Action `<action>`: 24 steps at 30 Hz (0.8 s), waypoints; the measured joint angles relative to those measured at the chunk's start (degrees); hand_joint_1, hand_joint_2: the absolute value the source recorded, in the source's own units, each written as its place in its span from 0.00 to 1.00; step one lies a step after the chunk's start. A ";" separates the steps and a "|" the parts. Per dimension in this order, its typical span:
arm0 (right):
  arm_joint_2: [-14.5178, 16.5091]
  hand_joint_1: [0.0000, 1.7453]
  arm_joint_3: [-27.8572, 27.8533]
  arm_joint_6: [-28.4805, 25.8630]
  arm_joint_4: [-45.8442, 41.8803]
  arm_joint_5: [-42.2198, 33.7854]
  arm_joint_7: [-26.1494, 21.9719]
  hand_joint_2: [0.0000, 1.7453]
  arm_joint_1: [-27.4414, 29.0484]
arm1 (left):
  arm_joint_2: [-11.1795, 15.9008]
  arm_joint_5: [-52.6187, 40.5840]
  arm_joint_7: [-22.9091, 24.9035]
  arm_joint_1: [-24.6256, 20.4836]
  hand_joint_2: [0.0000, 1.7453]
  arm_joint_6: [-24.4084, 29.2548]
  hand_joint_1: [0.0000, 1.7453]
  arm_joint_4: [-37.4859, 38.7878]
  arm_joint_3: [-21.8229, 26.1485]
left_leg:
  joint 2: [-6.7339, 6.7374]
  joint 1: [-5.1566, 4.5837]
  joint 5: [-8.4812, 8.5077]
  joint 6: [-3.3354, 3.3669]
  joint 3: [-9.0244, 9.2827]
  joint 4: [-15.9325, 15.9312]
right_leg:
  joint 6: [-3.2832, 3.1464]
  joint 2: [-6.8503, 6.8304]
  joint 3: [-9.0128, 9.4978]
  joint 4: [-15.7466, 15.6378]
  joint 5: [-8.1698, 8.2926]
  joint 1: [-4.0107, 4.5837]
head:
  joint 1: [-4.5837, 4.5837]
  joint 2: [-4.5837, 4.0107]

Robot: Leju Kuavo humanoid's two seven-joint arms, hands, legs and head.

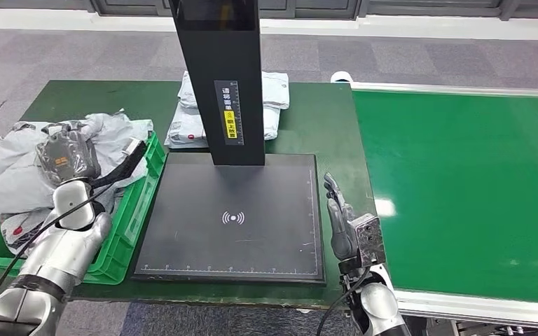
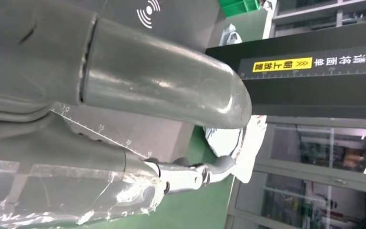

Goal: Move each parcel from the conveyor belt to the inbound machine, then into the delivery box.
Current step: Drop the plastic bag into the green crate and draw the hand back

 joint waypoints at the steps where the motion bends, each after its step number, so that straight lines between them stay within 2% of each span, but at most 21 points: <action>1: -0.01 0.00 0.00 0.26 0.01 -0.06 0.31 0.00 -0.33 | -0.50 1.15 -1.84 -0.50 1.00 -1.79 0.00 2.28 1.70 | -0.01 0.00 0.01 0.00 0.00 0.00 | 0.00 -0.01 -0.01 0.00 0.00 0.01 | -0.01 0.00; 4: -0.08 0.00 0.00 0.78 0.02 -0.62 1.19 0.00 -1.58 | -2.50 6.34 -9.44 -2.29 1.00 -7.56 0.00 7.82 6.91 | -0.12 0.00 0.04 -0.01 -0.02 0.00 | 0.00 -0.08 0.01 0.00 0.00 0.04 | 0.01 0.00; 7: -0.26 0.00 0.00 0.93 0.02 -0.90 1.55 0.00 -1.93 | -4.62 11.01 -15.25 -4.00 1.00 -9.56 0.00 11.39 11.39 | -0.28 -0.01 0.06 -0.01 -0.04 0.00 | 0.00 -0.21 0.06 0.00 -0.01 0.06 | 0.01 0.00; 13: -0.83 0.00 0.00 1.51 0.10 -1.13 1.67 0.00 -2.24 | -6.74 13.14 -16.10 -5.78 1.00 -6.93 0.00 14.58 16.38 | -0.28 -0.05 0.06 -0.01 -0.05 0.01 | 0.01 -0.23 0.05 0.00 0.00 0.04 | 0.01 0.00; 16: -1.20 0.00 0.00 1.39 0.60 -1.92 1.64 0.00 -2.82 | -7.38 17.41 -20.06 -5.93 1.00 -0.97 0.00 14.65 18.51 | -0.27 -0.04 0.07 -0.01 -0.05 0.01 | 0.03 -0.22 0.04 0.00 0.02 0.04 | 0.01 0.00; 20: -1.61 0.00 0.01 0.94 0.95 -2.71 1.58 0.00 -2.86 | -8.86 30.43 -32.49 -5.71 1.00 6.08 0.00 12.50 22.51 | -0.27 -0.02 0.07 -0.02 -0.08 0.01 | 0.03 -0.24 0.03 0.00 0.02 0.04 | 0.01 0.00; 24: -1.83 0.00 0.06 0.30 1.19 -3.04 1.43 0.00 -2.81 | -11.02 46.74 -44.67 -4.65 1.00 6.98 0.00 7.61 25.74 | -0.28 -0.02 0.07 -0.02 -0.10 0.01 | 0.03 -0.23 0.02 0.00 0.02 0.05 | 0.01 0.00</action>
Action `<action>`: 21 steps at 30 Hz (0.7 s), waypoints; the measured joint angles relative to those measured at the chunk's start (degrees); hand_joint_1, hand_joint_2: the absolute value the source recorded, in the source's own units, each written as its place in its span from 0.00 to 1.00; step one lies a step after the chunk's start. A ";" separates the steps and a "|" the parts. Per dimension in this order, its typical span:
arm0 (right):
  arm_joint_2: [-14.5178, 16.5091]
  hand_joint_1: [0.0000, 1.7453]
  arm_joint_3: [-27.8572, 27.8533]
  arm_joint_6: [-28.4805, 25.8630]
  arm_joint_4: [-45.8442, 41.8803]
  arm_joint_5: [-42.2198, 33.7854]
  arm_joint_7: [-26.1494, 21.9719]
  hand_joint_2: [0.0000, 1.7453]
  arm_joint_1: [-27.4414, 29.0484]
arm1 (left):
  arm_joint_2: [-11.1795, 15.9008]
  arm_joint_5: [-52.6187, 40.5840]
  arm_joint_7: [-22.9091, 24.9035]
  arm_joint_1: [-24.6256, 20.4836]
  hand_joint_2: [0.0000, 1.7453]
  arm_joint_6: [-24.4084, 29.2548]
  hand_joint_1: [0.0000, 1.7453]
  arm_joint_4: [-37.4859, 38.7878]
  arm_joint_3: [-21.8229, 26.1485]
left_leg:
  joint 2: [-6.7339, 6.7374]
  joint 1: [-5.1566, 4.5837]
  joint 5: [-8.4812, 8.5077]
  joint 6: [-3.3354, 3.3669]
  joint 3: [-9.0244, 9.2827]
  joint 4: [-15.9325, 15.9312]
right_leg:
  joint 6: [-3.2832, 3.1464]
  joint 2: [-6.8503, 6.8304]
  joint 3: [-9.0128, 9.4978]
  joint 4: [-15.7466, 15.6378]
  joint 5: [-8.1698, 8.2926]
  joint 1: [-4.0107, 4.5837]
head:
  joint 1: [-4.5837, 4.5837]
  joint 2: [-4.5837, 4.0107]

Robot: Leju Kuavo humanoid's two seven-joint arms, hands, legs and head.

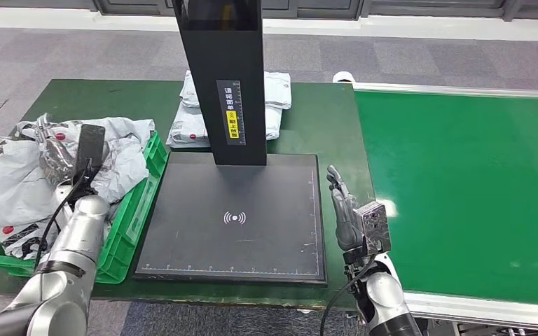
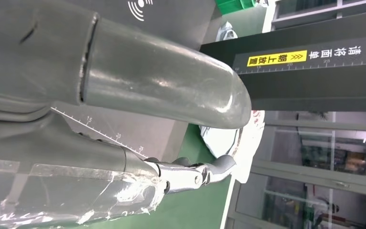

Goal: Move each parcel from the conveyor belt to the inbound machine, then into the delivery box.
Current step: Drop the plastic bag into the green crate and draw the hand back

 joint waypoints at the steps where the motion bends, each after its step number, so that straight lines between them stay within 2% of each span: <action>1: -0.05 0.00 0.04 -0.04 0.08 -0.08 -0.15 0.00 0.08 | -0.49 3.35 -1.94 0.52 1.00 0.30 0.00 -1.55 0.28 | 0.00 0.00 0.00 0.00 -0.01 0.00 | 0.00 0.00 0.00 0.00 0.00 0.00 | 0.01 0.00; 5: -0.22 0.00 0.38 -0.11 0.39 -0.20 -0.91 0.00 0.80 | -1.96 10.67 -5.71 2.90 1.00 1.91 0.00 -7.67 0.41 | 0.00 0.00 0.00 0.00 -0.03 0.00 | 0.00 0.00 -0.03 0.00 0.00 0.00 | 0.00 0.00; 12: -0.26 0.00 0.55 -0.11 0.46 -0.20 -0.94 0.00 1.23 | -2.96 11.68 -6.22 4.62 1.00 2.07 0.00 -12.52 0.41 | 0.00 0.00 0.01 0.00 -0.05 0.00 | 0.00 -0.03 -0.04 0.00 0.00 0.00 | -0.01 0.00; 16: -0.27 0.00 0.60 -0.49 0.52 -0.43 -1.18 0.00 1.18 | -3.43 11.82 -8.46 5.30 1.00 1.97 0.00 -14.66 0.41 | -0.01 0.00 0.02 0.00 -0.05 0.00 | 0.00 -0.03 -0.04 0.00 0.01 0.00 | -0.01 0.00; 18: -0.29 0.00 0.65 -1.15 0.74 -0.85 -1.74 0.00 0.96 | -3.93 13.18 -9.57 5.67 1.00 0.26 0.00 -16.20 0.12 | -0.02 0.00 0.03 0.00 -0.05 0.00 | 0.00 -0.03 -0.04 0.00 0.01 0.00 | -0.01 0.00; 21: -0.43 0.00 0.91 -2.92 1.18 -1.49 -3.00 0.00 0.38 | -5.00 19.45 -9.76 6.66 1.00 -7.28 0.00 -19.12 -2.47 | -0.07 -0.03 0.03 0.01 -0.06 0.01 | 0.01 -0.04 -0.04 0.00 0.00 -0.01 | -0.01 0.00</action>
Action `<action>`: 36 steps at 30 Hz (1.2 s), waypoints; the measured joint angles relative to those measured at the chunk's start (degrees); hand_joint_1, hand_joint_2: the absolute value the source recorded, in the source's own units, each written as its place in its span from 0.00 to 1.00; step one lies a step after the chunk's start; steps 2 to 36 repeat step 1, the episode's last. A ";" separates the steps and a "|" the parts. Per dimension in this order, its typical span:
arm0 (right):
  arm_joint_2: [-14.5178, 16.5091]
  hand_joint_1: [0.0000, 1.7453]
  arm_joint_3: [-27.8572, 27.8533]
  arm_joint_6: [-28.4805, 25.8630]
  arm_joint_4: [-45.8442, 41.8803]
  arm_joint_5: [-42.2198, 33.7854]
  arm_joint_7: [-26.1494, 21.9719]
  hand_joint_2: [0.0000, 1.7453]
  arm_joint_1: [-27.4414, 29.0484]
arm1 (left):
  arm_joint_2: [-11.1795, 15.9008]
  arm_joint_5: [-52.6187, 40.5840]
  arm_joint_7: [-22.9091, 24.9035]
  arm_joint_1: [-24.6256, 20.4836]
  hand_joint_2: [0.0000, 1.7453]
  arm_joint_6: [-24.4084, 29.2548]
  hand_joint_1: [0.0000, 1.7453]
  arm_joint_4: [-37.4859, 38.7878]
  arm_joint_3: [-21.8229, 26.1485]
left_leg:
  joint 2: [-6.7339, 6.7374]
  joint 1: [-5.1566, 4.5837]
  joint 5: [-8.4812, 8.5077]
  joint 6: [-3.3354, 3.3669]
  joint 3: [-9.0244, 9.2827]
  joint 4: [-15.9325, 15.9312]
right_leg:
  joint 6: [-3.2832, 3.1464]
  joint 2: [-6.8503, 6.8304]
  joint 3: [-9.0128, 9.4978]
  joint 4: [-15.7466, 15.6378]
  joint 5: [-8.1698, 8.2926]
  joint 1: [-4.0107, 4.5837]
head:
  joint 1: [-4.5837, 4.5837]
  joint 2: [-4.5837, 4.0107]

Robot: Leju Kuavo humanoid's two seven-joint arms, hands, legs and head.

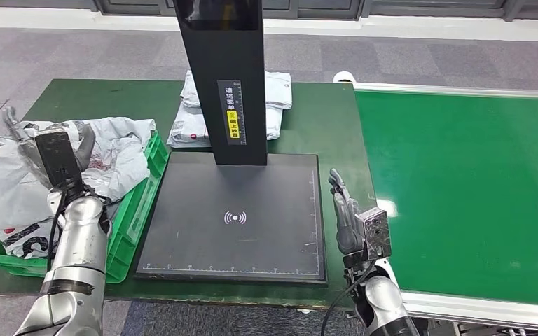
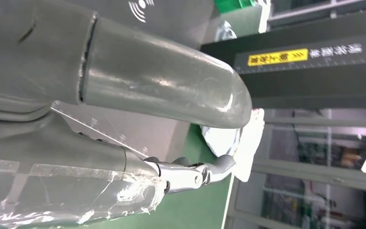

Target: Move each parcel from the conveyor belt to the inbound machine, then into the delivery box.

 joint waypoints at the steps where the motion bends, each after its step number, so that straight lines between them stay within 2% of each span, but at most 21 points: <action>1: -0.04 0.00 0.07 -0.33 0.06 -0.08 -0.21 0.00 -0.11 | -0.18 1.19 0.10 0.21 1.00 -1.52 0.00 -0.50 -0.66 | -0.02 0.00 0.00 0.00 0.00 0.00 | 0.00 0.00 0.00 0.00 0.00 0.00 | 0.00 0.00; 36: -0.04 0.00 0.07 -0.33 0.06 -0.08 -0.21 0.00 -0.11 | -0.18 1.19 0.10 0.21 1.00 -1.52 0.00 -0.50 -0.66 | -0.02 0.00 0.00 0.00 0.00 0.00 | 0.00 0.00 0.00 0.00 0.00 0.00 | 0.00 0.00</action>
